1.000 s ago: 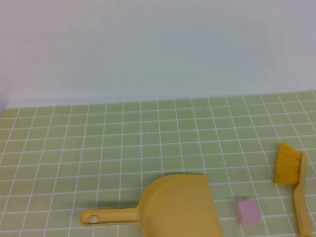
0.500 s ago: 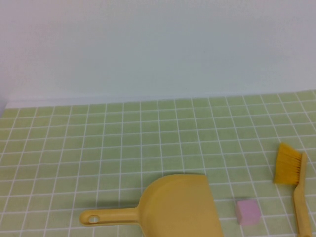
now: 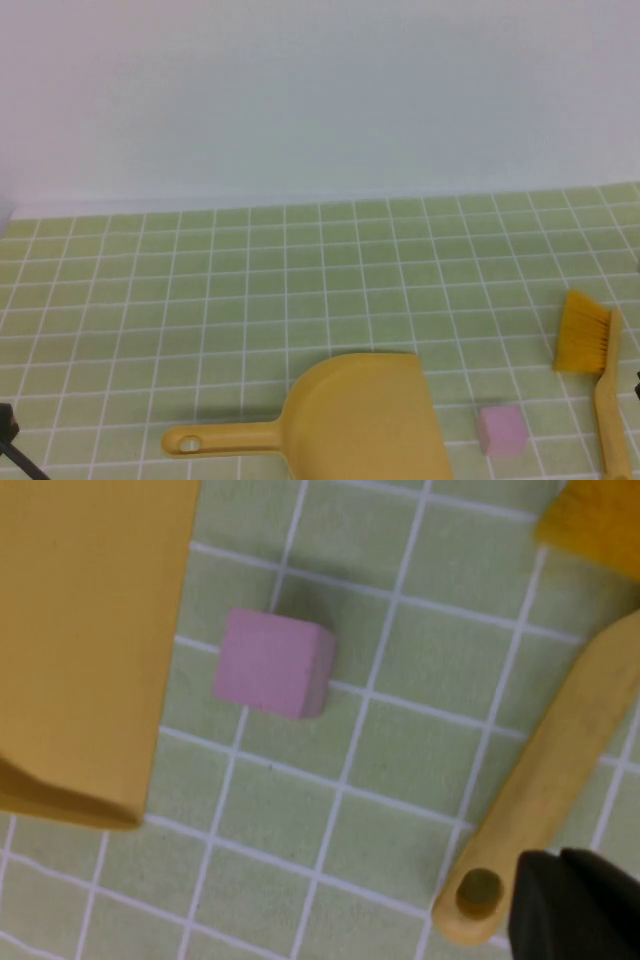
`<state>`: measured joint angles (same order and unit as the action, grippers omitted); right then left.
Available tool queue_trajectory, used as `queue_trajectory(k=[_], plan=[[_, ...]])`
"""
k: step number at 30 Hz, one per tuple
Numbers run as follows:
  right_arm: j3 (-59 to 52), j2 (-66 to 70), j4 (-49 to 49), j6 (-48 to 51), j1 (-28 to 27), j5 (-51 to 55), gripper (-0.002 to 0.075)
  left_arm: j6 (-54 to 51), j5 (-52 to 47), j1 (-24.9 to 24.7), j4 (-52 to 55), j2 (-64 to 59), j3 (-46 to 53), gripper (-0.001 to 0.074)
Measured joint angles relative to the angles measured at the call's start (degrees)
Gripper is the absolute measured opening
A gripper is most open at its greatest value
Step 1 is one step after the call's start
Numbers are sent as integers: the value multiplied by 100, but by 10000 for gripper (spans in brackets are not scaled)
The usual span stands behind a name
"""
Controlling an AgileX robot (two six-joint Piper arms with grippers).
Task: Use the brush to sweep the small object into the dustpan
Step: Pick up the broom from the table
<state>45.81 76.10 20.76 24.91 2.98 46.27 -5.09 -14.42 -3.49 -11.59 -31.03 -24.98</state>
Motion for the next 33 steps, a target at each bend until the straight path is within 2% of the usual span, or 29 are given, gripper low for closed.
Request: queue_trajectory(k=[5,7,10,15,17,22,27,33], plan=[[227,925,-34,-278,0,337,4,-27,-179,0,0,0,-10,0],[227,1204,-121,-296,0,358,28,-27,-167,0,0,0,-10,0],[227,1575,-449,-550,10,358,122,-27,-167,0,0,0,-10,0],[227,1822,-1290,-1223,381,314,337,-27,-167,0,-68,0,-10,0],[227,1822,-1380,-1456,540,128,374,-27,-167,0,-128,0,-10,0],[227,1835,-1473,-2072,944,-445,400,-27,-167,0,-197,0,-10,0],[227,2121,-1985,-3076,962,-634,402,-27,-167,0,-210,0,-10,0],[231,2447,-1810,-3110,973,-634,402,-64,-158,0,-235,0,-10,0]])
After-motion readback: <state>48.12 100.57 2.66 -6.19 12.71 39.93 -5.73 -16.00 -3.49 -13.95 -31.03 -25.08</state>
